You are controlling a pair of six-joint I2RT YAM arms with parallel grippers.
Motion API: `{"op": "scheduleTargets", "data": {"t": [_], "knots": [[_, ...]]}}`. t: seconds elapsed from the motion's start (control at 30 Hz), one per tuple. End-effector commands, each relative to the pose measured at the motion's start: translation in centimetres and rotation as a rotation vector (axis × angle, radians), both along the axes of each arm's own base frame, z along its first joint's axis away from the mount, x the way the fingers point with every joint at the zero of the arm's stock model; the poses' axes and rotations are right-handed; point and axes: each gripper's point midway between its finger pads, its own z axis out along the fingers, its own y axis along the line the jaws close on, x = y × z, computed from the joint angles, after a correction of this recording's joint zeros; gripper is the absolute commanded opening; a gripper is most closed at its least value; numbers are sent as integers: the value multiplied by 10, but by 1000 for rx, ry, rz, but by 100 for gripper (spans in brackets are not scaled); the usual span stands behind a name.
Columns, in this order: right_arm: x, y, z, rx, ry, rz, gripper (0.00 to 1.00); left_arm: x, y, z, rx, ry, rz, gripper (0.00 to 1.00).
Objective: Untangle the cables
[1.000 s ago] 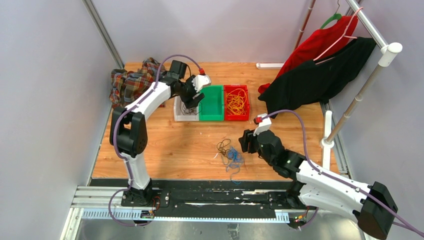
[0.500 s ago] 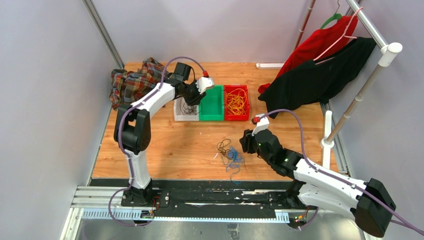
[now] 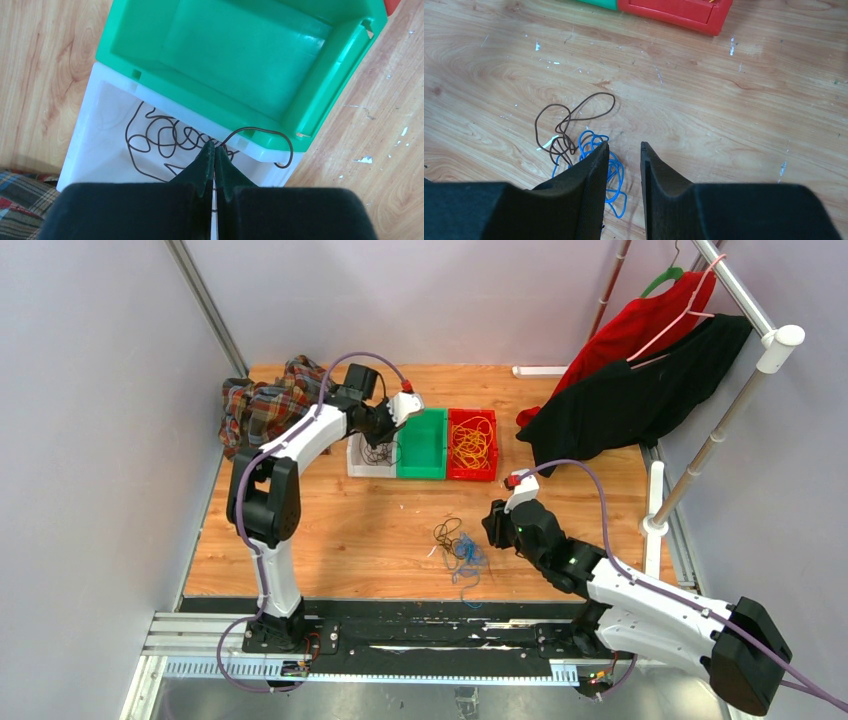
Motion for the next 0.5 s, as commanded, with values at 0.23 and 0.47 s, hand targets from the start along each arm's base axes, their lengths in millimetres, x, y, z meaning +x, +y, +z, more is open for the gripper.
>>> {"op": "scheduleTargets", "data": {"t": [0.23, 0.47], "knots": [[3, -3, -2, 32, -1, -22, 26, 15, 28, -8, 44, -36, 66, 1], [3, -3, -3, 30, 3, -20, 26, 11, 20, -4, 15, -29, 7, 16]]}}
